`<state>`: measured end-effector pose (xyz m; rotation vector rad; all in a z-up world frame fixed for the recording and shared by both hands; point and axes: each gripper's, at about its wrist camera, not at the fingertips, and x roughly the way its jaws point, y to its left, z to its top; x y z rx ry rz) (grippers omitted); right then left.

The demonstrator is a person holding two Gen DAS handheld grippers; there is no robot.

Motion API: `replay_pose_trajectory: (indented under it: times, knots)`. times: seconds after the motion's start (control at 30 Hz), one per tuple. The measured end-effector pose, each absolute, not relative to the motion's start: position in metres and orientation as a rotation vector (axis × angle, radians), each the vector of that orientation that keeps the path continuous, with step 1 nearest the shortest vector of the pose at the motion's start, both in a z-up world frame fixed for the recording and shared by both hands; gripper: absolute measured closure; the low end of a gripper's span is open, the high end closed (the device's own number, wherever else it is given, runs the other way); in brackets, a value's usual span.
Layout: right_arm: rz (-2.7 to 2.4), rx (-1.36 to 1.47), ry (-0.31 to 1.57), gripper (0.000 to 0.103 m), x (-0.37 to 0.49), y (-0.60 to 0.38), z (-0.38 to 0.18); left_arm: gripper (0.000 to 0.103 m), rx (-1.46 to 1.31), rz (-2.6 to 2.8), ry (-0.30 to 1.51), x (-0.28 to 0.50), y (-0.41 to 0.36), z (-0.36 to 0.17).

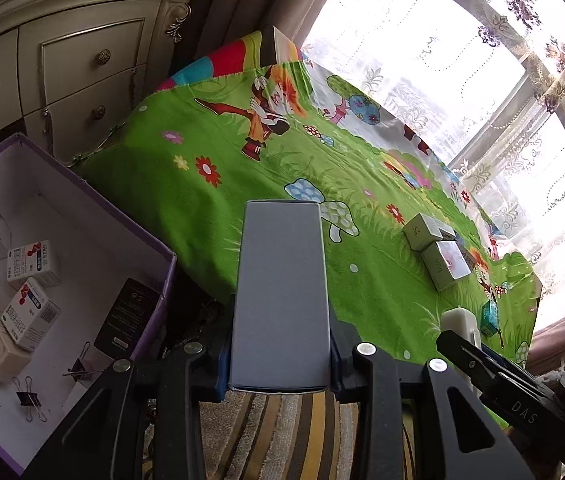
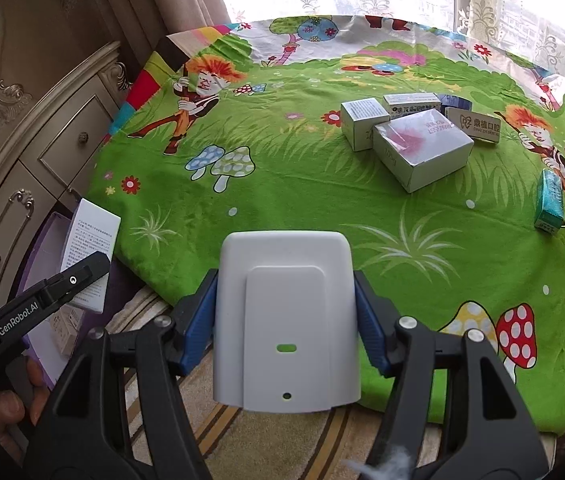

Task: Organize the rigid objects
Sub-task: 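Carry the tall white box and white plastic case over the purple box, then open both grippers to drop the white box and plastic case into the purple box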

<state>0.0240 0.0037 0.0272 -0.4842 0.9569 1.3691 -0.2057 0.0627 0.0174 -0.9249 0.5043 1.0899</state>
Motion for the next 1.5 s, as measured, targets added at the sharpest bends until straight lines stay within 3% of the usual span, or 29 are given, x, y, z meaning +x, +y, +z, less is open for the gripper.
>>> replay_pose_trajectory:
  times: [0.6, 1.1, 1.17, 1.37, 1.43, 1.5]
  knots:
    - [1.69, -0.695, 0.861, 0.036, -0.135, 0.029, 0.05, 0.066, -1.081, 1.352, 0.302, -0.361, 0.08, 0.014]
    - [1.947, -0.916, 0.685, 0.036, -0.258, 0.032, 0.035, 0.065, -1.146, 1.5, 0.259, -0.411, 0.077, 0.007]
    - [1.962, -0.928, 0.684, 0.032, -0.26, 0.033, 0.033, 0.065, -1.174, 1.513, 0.264, -0.415, 0.078, 0.002]
    - [1.91, -0.904, 0.602, 0.009, -0.246, 0.03, 0.041, 0.045, -1.111, 1.591, 0.314, -0.413, 0.077, 0.009]
    - [1.891, -0.872, 0.576, 0.005, -0.236, 0.028, 0.048, 0.029, -1.065, 1.625, 0.333, -0.409, 0.077, 0.016]
    - [1.864, -0.852, 0.552, 0.003, -0.228, 0.027, 0.053, 0.025, -1.035, 1.65, 0.329, -0.407, 0.076, 0.021]
